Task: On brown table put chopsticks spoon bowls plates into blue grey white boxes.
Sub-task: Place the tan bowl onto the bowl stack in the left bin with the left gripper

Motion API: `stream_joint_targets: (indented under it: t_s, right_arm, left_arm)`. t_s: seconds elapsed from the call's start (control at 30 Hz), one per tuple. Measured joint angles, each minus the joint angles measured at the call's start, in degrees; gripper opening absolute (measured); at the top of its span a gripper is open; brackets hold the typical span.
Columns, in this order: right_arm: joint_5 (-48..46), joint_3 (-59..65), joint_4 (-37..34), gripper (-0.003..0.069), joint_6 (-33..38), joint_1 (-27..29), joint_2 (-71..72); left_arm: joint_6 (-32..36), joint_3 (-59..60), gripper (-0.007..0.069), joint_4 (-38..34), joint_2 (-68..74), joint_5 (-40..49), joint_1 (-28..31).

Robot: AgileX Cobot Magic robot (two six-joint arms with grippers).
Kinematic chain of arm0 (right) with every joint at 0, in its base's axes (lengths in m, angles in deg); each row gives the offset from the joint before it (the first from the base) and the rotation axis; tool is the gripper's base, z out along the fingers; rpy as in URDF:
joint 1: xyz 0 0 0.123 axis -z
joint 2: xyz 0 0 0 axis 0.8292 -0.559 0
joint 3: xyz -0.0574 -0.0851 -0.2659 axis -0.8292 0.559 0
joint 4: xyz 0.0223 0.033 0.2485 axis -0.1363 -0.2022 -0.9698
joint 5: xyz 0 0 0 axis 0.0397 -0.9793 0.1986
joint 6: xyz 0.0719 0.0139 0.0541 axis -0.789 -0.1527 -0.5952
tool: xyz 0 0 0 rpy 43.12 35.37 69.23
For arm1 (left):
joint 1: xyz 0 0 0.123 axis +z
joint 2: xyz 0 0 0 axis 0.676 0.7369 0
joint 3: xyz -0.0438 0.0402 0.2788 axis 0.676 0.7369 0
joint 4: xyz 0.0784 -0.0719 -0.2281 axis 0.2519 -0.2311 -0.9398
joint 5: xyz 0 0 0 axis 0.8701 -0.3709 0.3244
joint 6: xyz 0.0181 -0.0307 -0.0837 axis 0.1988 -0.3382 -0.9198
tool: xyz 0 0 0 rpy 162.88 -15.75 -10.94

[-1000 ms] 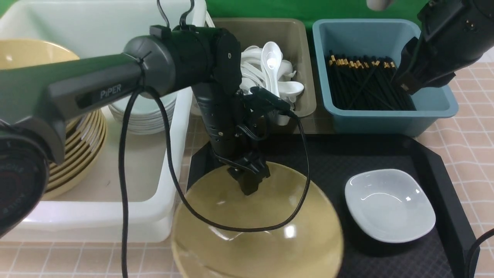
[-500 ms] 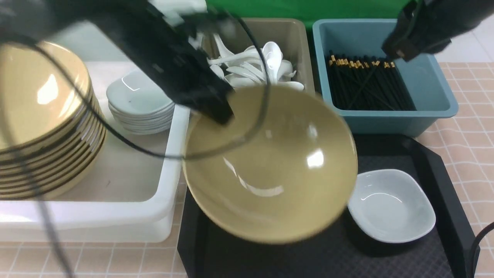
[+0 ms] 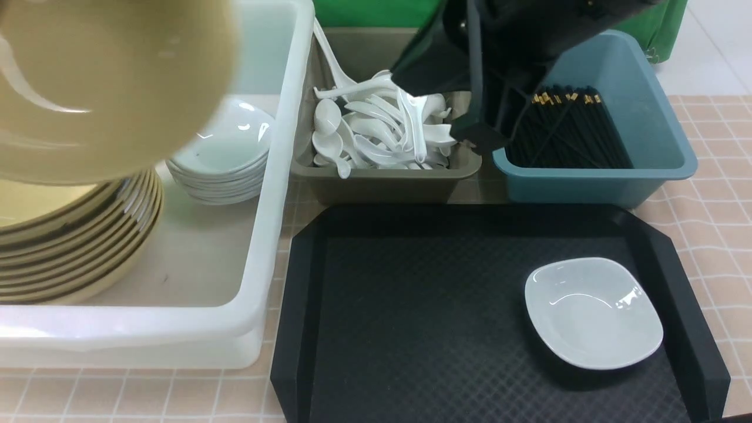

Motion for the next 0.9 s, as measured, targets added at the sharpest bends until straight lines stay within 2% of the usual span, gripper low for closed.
stream_joint_targets:
  t_s: [0.07,0.2,0.43,0.53,0.63,0.67,0.7,0.73,0.8,0.87,0.9]
  right_arm:
    - [0.39,0.0,0.06,0.0043,0.19,0.0,0.0]
    - [0.55,0.0,0.17,0.0043,0.21,0.0,0.0]
    - [0.55,-0.05,0.6,0.0043,0.25,0.0,0.0]
    - [0.55,-0.05,0.93,0.0043,0.25,0.0,0.0]
    - [0.55,-0.05,1.2,0.0043,0.38,0.05,0.0]
    - [0.55,-0.05,1.21,0.0043,0.38,0.05,0.0]
    - [0.55,-0.05,1.39,0.0043,0.39,0.05,0.0]
    - [0.55,-0.05,1.39,0.0043,0.39,0.1,0.0]
    - [0.55,-0.05,1.46,0.0043,0.39,0.3,0.0]
    - [0.55,-0.05,1.46,0.0043,0.39,0.56,0.0]
    - [0.55,-0.05,1.52,0.0043,0.39,1.05,0.0]
  left_arm:
    - [-1.09,0.28,0.0008,1.31,-0.16,-0.38,4.29]
    - [-2.45,3.39,0.0008,1.65,1.06,-3.64,8.33]
    - [-2.79,14.45,0.0013,1.62,6.45,-12.67,8.69]
    - [-2.44,16.84,0.0055,1.31,7.63,-16.26,8.69]
    - [-1.25,17.21,0.014,0.41,7.63,-16.91,8.69]
    - [-1.24,17.21,0.0146,0.26,7.63,-16.91,8.69]
    - [-0.67,17.26,0.0209,0.03,7.63,-17.21,8.69]
    - [-0.55,17.26,0.0218,0.03,7.63,-17.3,8.69]
    - [0.01,17.26,0.0334,0.46,7.63,-17.79,8.69]
    - [0.03,17.26,0.0378,0.46,7.63,-17.79,8.69]
    - [0.03,17.26,0.0459,0.46,7.44,-17.72,8.69]
